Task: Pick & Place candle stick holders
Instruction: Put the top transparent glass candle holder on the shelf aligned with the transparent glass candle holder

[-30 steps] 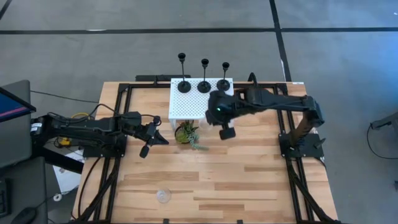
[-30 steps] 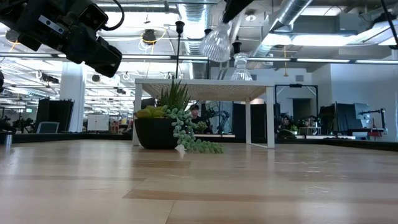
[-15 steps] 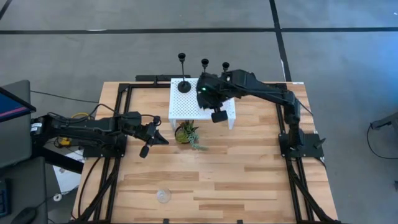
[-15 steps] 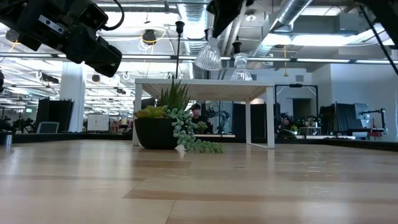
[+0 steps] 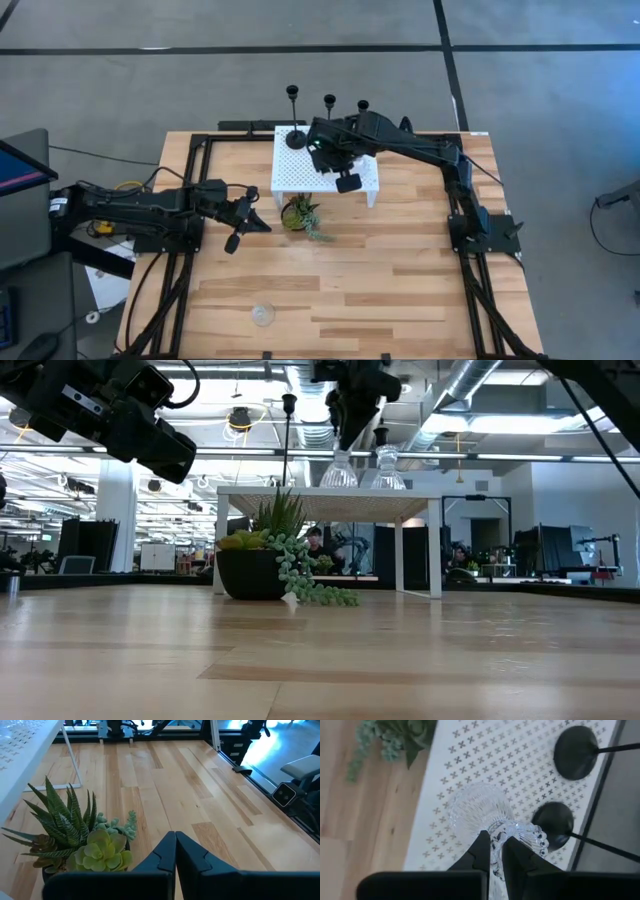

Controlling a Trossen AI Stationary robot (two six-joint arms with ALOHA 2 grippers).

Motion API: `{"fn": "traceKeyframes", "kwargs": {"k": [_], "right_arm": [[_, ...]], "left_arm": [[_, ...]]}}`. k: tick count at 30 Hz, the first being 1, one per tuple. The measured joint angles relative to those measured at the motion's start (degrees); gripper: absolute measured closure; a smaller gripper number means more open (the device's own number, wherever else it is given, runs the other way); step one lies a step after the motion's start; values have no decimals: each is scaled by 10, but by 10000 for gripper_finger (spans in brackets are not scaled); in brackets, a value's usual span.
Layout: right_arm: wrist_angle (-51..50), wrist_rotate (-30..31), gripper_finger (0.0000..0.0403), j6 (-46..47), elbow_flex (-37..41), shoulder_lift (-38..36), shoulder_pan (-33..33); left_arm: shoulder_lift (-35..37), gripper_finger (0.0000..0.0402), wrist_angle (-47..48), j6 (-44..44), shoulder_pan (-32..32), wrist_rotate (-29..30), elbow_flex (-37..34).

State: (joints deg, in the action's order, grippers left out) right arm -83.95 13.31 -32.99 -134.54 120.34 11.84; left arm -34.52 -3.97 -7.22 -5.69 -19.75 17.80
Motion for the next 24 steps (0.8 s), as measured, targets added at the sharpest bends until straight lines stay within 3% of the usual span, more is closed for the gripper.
{"fn": "traceKeyframes", "kwargs": {"k": [24], "right_arm": [[21, 2, 386, 6, 0, 9, 7]], "left_arm": [[0, 397, 0, 0, 0, 0, 0]]}}
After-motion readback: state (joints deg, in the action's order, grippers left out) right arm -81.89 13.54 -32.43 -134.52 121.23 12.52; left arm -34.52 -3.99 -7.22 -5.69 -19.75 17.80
